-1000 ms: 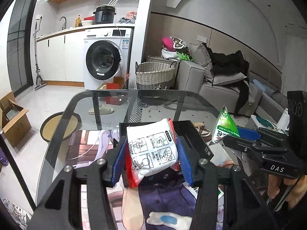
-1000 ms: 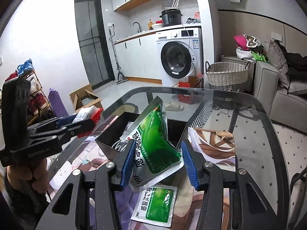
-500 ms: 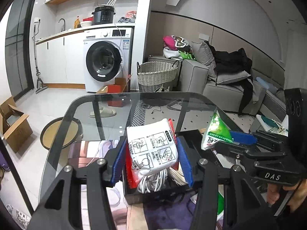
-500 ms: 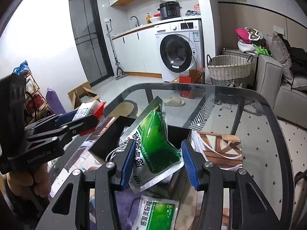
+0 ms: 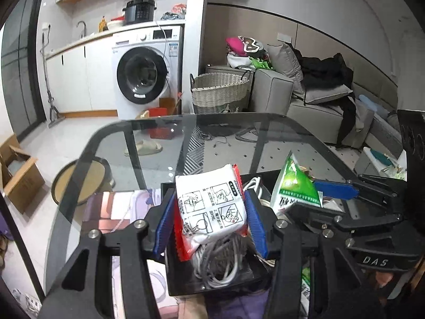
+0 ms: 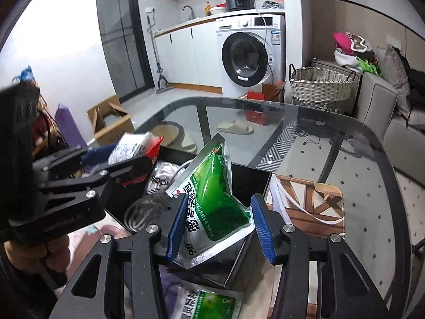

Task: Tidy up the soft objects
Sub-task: 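Lower the green packets into the box and open the right tool while the left releases the white packet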

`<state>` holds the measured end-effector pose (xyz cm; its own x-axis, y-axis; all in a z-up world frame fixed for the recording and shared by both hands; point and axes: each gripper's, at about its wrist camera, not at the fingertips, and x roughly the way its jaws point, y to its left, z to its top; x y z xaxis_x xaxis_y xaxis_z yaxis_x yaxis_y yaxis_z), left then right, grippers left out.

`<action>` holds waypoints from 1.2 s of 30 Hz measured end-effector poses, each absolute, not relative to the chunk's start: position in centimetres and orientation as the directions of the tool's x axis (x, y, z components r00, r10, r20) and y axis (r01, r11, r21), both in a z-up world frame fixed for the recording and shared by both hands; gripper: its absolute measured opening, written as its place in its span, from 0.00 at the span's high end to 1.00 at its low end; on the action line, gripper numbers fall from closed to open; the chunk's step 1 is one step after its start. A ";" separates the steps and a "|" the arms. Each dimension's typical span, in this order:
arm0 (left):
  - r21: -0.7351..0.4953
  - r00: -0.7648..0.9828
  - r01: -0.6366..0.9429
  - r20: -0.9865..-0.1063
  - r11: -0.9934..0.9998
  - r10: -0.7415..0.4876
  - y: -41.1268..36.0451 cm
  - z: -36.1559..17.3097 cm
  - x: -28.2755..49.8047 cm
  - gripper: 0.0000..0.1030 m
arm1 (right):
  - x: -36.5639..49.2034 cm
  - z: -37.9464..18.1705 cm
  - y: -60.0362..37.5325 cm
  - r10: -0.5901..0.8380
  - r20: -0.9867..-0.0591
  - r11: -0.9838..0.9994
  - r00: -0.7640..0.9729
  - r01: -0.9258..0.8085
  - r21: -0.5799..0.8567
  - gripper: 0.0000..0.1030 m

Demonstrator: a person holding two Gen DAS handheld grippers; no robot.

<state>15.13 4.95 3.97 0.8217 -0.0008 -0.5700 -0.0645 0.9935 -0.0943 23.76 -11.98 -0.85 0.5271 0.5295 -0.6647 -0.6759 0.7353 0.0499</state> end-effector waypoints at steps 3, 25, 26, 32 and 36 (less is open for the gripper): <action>-0.101 0.817 -0.066 -0.577 0.993 -0.004 5.0 3.7 15.3 0.52 | 23.8 -1.2 -11.5 0.517 -0.669 0.732 0.534 -0.681 0.022 0.53; -0.068 0.799 -0.038 -0.601 0.997 -0.010 4.8 2.8 15.6 0.51 | 23.6 -1.5 -10.5 0.493 -0.695 0.704 0.522 -0.709 -0.033 0.35; -0.067 0.798 -0.038 -0.603 0.997 -0.010 4.7 2.7 15.7 0.51 | 23.7 -1.5 -10.5 0.486 -0.695 0.710 0.529 -0.703 -0.038 0.35; -0.070 0.799 -0.040 -0.602 0.997 -0.010 4.6 2.6 15.8 0.51 | 23.6 -1.5 -10.5 0.452 -0.691 0.732 0.564 -0.677 -0.074 0.34; -0.069 0.805 -0.031 -0.594 0.997 -0.016 4.5 2.6 15.8 0.51 | 23.5 -0.6 -12.1 0.467 -0.661 0.755 0.588 -0.654 -0.048 0.23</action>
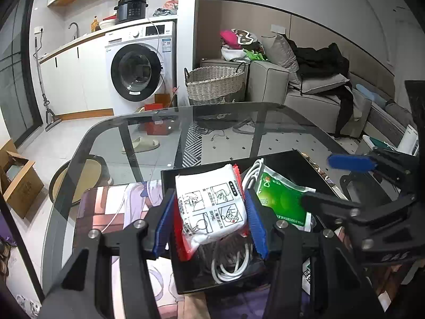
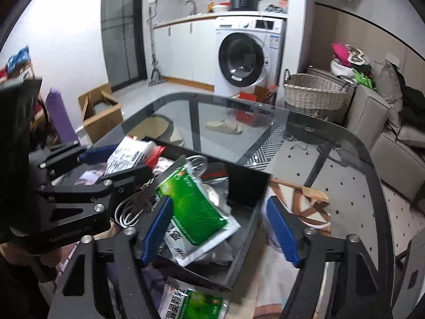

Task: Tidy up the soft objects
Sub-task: 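Lower the green packets into the box and open the right tool while the left releases the white packet, then withdraw both open tools from the box back over the table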

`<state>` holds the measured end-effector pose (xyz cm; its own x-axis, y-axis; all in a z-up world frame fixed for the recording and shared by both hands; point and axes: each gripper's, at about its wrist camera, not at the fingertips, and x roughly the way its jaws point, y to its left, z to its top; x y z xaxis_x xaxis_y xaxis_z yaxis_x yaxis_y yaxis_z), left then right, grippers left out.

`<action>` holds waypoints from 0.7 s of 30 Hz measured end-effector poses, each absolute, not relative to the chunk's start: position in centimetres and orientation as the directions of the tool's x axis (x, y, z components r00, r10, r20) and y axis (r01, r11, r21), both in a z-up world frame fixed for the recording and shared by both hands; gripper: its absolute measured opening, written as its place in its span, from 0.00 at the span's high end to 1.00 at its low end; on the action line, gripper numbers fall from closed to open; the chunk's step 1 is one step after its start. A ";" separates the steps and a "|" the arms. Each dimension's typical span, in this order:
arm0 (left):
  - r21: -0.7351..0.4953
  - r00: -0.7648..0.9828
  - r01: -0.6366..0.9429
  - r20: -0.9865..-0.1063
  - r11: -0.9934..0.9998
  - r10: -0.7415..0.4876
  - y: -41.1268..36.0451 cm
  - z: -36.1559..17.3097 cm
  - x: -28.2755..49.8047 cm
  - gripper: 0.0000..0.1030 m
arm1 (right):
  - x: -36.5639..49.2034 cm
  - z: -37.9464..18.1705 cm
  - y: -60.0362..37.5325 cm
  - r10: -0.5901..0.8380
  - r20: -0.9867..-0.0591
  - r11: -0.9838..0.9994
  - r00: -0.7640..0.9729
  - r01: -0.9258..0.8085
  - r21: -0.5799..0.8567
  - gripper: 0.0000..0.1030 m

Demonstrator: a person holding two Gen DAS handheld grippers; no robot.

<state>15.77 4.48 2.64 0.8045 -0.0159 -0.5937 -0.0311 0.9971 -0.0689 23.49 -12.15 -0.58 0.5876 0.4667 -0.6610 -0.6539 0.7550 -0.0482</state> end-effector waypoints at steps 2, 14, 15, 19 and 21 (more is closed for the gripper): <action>-0.063 0.801 -0.024 -0.598 0.998 -0.018 4.4 2.5 15.9 0.51 | 23.4 -0.3 -13.4 0.474 -0.650 0.768 0.594 -0.640 -0.025 0.22; -0.037 0.765 0.009 -0.643 0.999 -0.030 3.1 1.7 16.5 0.19 | 22.3 -0.7 -16.9 0.467 -0.652 0.773 0.597 -0.634 -0.027 0.22; -0.045 0.772 0.007 -0.634 0.999 -0.034 3.0 1.9 16.3 0.17 | 22.1 -0.6 -17.2 0.468 -0.649 0.772 0.599 -0.634 -0.029 0.22; -0.031 0.792 -0.014 -0.610 0.999 -0.008 2.7 2.6 15.3 0.00 | 21.6 -0.6 -18.1 0.468 -0.648 0.775 0.600 -0.632 -0.025 0.22; -0.018 0.799 -0.034 -0.601 0.999 0.016 2.8 2.7 14.8 0.00 | 21.4 -0.9 -18.6 0.474 -0.657 0.776 0.587 -0.631 -0.004 0.19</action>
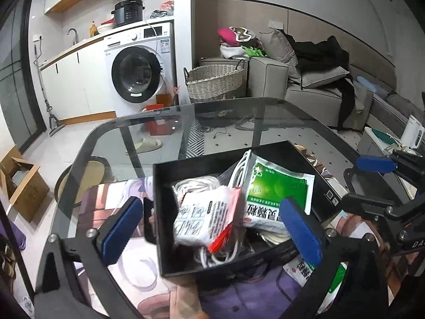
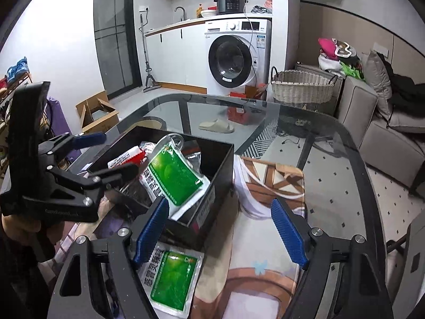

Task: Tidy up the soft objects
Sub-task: 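Withdraw both open tools from the box back over the table, then move the right tool to the last green packet while the left approaches the white glove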

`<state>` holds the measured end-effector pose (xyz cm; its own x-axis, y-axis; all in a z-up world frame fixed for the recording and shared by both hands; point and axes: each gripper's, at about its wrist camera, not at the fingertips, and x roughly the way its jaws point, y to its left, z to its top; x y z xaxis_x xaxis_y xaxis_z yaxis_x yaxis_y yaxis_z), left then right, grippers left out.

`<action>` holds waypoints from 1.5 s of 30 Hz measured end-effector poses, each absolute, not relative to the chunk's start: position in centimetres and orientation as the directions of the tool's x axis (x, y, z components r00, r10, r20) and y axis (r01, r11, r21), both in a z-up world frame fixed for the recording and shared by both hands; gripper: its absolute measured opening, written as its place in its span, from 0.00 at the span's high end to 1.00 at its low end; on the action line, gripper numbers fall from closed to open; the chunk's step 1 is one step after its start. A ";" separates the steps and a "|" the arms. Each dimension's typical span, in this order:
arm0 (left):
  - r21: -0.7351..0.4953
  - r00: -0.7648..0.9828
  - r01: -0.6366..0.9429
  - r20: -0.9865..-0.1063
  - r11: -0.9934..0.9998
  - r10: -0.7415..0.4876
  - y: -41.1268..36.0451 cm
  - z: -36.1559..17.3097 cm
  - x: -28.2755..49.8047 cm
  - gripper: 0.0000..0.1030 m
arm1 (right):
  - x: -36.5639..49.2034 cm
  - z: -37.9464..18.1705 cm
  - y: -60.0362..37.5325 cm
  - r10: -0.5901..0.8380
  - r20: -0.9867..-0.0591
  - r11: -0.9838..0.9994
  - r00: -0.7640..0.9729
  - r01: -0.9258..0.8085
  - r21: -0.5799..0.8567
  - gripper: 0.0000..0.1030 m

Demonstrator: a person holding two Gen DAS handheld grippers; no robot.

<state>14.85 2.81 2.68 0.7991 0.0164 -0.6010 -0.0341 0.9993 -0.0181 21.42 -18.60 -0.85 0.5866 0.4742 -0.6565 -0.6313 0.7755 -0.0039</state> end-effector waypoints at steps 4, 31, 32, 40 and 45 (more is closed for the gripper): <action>-0.056 0.804 -0.073 -0.594 0.996 0.026 3.8 3.1 13.3 0.00 | 20.9 -1.6 -18.9 0.496 -0.678 0.769 0.542 -0.636 0.054 0.05; -0.056 0.767 -0.102 -0.640 0.993 0.043 3.6 0.7 4.4 0.00 | 15.6 -5.3 -19.7 0.456 -0.752 0.763 0.476 -0.645 0.054 0.00; -0.058 0.767 -0.101 -0.640 0.993 0.041 3.6 0.5 4.2 0.00 | 15.4 -5.3 -19.9 0.455 -0.752 0.763 0.477 -0.644 0.053 0.00; -0.062 0.748 -0.074 -0.663 0.995 0.014 2.9 -0.4 3.5 0.00 | 15.2 -5.8 -21.2 0.447 -0.765 0.772 0.463 -0.631 0.069 0.00; -0.069 0.741 -0.047 -0.672 0.996 -0.012 2.6 -0.4 3.4 0.00 | 15.2 -6.4 -21.3 0.458 -0.775 0.759 0.435 -0.645 0.086 0.00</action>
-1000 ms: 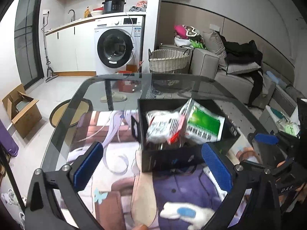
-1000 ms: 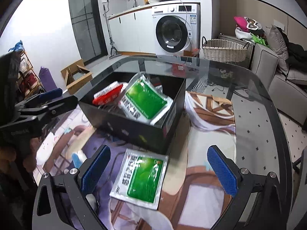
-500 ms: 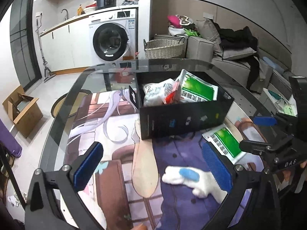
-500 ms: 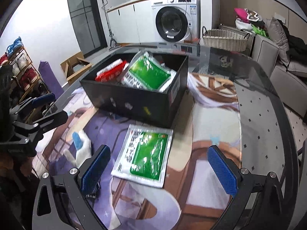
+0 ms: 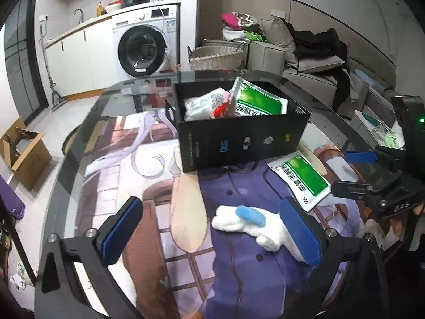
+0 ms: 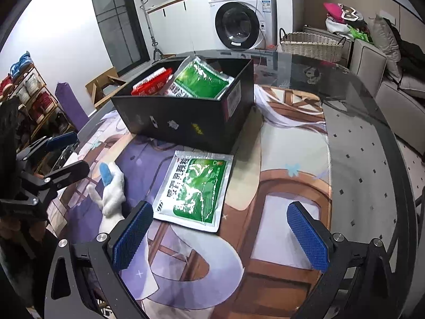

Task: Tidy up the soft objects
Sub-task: 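Move the right tool to the last green packet while the left approaches the white glove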

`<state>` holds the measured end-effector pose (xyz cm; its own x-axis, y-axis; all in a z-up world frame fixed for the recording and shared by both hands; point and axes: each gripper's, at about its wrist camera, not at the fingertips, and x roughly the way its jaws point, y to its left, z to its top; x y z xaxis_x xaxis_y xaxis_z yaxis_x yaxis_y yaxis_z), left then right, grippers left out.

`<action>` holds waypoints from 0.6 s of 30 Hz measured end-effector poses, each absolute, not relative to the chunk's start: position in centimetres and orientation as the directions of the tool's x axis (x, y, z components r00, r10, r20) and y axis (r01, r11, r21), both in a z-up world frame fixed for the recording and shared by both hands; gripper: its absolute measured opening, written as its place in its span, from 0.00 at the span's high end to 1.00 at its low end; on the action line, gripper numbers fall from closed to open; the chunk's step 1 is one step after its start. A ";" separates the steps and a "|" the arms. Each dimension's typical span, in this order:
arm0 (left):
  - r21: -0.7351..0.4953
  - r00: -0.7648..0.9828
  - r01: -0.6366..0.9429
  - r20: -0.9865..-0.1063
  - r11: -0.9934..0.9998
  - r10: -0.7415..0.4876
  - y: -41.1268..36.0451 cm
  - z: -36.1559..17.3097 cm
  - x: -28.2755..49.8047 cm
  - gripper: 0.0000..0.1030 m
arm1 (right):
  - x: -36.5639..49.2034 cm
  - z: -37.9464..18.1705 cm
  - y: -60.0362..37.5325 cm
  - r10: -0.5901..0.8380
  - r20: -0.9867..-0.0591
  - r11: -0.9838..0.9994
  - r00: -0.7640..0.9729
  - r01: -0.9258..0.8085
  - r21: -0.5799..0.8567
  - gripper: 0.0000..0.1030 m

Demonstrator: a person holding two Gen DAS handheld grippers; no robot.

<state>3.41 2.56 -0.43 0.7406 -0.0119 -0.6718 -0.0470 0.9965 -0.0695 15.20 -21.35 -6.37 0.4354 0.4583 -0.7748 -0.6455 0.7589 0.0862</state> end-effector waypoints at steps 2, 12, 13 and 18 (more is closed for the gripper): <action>-0.078 0.734 -0.033 -0.679 0.996 -0.029 2.4 -0.6 3.4 0.00 | 15.4 -6.9 -21.0 0.459 -0.788 0.757 0.410 -0.645 0.106 0.00; -0.071 0.701 0.017 -0.711 0.997 -0.063 1.5 -1.5 3.6 0.00 | 15.7 -8.3 -18.4 0.444 -0.807 0.751 0.388 -0.653 0.099 0.00; -0.070 0.698 0.020 -0.713 0.997 -0.064 1.5 -1.5 3.6 0.00 | 15.8 -8.4 -18.2 0.441 -0.808 0.754 0.391 -0.650 0.097 0.00; -0.086 0.695 0.023 -0.715 0.996 -0.077 1.7 -1.7 3.7 0.00 | 16.3 -8.6 -16.8 0.418 -0.812 0.764 0.407 -0.642 0.071 0.00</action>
<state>3.69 1.71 -1.65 0.6946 -0.0775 -0.7152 0.0230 0.9961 -0.0856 16.31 -16.81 -8.60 0.4070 0.4177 -0.8123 -0.6418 0.7636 0.0711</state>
